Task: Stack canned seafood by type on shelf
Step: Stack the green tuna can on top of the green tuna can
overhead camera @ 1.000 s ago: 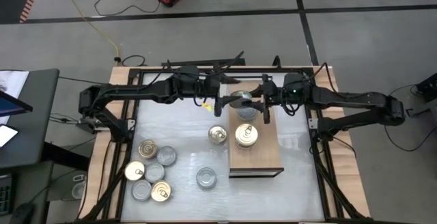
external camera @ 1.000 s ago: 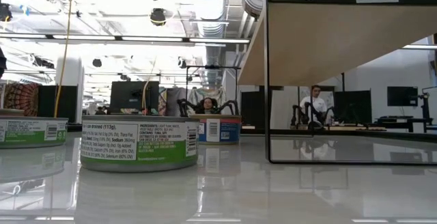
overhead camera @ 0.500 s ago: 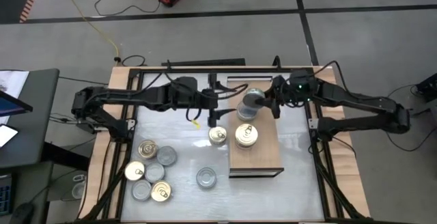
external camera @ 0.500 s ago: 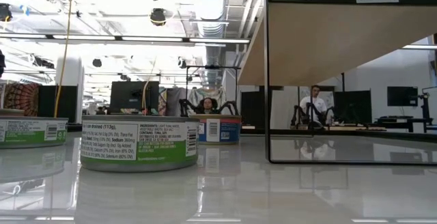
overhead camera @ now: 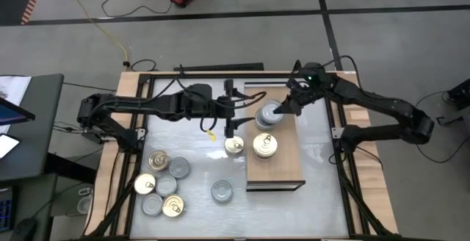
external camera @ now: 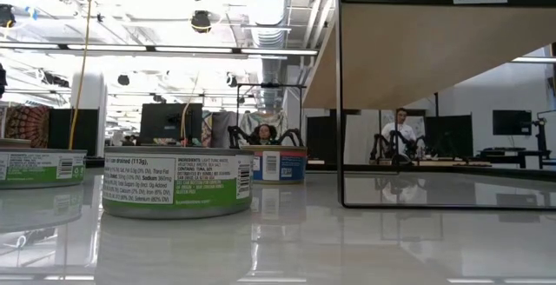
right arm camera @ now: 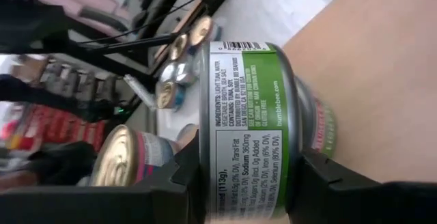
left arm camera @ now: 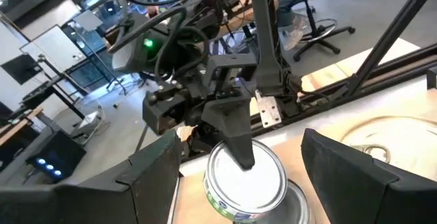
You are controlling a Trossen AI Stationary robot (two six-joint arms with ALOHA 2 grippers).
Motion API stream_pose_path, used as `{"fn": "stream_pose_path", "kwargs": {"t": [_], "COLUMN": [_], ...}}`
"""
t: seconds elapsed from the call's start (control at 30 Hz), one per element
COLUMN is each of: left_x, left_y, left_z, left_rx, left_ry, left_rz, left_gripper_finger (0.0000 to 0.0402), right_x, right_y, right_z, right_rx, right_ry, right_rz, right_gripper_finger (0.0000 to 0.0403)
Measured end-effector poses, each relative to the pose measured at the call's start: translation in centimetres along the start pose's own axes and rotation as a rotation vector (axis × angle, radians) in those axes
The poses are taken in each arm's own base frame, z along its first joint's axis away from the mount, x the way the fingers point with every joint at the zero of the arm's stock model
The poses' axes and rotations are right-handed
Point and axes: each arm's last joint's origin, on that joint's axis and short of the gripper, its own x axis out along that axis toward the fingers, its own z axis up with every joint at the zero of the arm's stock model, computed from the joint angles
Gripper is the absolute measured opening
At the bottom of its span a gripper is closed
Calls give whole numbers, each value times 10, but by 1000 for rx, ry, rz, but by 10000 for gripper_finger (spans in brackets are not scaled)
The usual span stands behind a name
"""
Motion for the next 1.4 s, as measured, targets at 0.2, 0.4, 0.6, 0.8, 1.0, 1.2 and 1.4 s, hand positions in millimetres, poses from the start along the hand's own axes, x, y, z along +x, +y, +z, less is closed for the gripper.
{"fn": "stream_pose_path", "kwargs": {"t": [0.2, 0.4, 0.6, 0.8, 1.0, 1.2, 1.4], "left_x": [0, 0, 0, 0, 0, 0, 0], "left_y": [-1, -1, -1, -1, -1, -1, -1], "left_z": [-1, -2, -2, -2, -2, -3, -3], "left_rx": [-30, -16, -29, -43, -72, -84, -84], "left_ry": [13, 22, 23, 24, 25, 26, 26], "left_rz": [-6, -10, -9, -9, -10, -10, -10], "left_gripper_finger": [290, 290, 290, 290, 290, 290, 290], "right_x": [9, 12, 12, 12, 12, 10, 7], "right_y": [-4, -2, 3, 1, -2, -2, 0], "right_z": [5, 11, 15, 12, 7, 8, 7], "right_rx": [29, 28, 13, 29, 72, 67, 82], "right_ry": [23, 26, 18, 31, 64, 57, 81], "right_rz": [55, 54, 60, 30, -18, -43, -83], "right_gripper_finger": [172, 181, 225, 270, 276, 276, 276]}}
